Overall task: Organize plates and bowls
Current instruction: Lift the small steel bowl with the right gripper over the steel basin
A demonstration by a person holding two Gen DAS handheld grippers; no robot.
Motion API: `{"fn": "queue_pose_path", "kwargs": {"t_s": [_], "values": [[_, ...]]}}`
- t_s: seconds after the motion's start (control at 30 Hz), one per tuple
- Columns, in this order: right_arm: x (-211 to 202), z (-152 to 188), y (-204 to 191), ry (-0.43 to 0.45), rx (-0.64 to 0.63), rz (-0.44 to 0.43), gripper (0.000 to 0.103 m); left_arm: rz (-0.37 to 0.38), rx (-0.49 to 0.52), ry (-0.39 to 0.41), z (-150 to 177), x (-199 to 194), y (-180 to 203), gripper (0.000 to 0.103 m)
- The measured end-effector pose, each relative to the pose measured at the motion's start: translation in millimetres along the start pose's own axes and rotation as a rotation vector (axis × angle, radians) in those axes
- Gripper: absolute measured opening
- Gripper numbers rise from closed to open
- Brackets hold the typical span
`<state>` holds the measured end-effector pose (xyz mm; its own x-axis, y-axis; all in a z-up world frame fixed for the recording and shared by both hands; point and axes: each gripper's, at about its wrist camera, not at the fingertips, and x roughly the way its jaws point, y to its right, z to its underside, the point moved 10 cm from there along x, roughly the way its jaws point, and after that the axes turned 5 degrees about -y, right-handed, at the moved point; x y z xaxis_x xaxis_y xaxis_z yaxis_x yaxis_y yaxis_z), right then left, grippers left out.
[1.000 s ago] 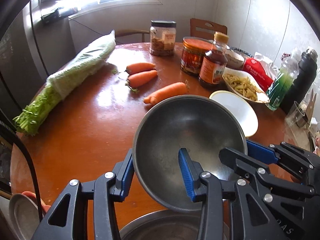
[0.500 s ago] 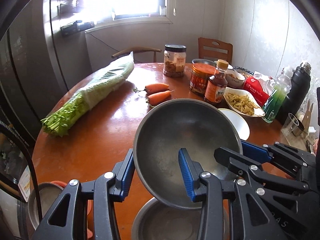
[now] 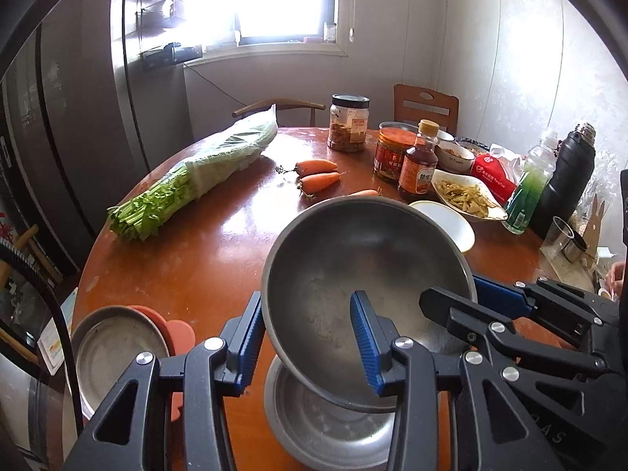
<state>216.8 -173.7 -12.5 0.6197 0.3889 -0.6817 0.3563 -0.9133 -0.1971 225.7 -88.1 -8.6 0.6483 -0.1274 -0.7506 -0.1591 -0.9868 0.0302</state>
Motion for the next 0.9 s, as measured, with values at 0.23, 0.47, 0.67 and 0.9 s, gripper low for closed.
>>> {"fn": "queue_pose_path", "kwargs": {"t_s": [0.23, 0.47, 0.67, 0.9], "values": [[-8, 20, -8, -0.008, -0.007, -0.001, 0.030, -0.006, -0.004, -0.002, 20, -9, 3, 0.043], [-14, 36, -9, -0.007, -0.011, 0.001, 0.030, -0.008, 0.004, -0.005, 39, -12, 9, 0.043], [-11, 48, -9, -0.028, -0.012, -0.002, 0.030, -0.009, -0.008, -0.022, 51, -9, 10, 0.043], [-2, 59, -12, -0.058, -0.021, -0.012, 0.030, -0.018, -0.030, -0.043, 63, -1, 4, 0.043]]}}
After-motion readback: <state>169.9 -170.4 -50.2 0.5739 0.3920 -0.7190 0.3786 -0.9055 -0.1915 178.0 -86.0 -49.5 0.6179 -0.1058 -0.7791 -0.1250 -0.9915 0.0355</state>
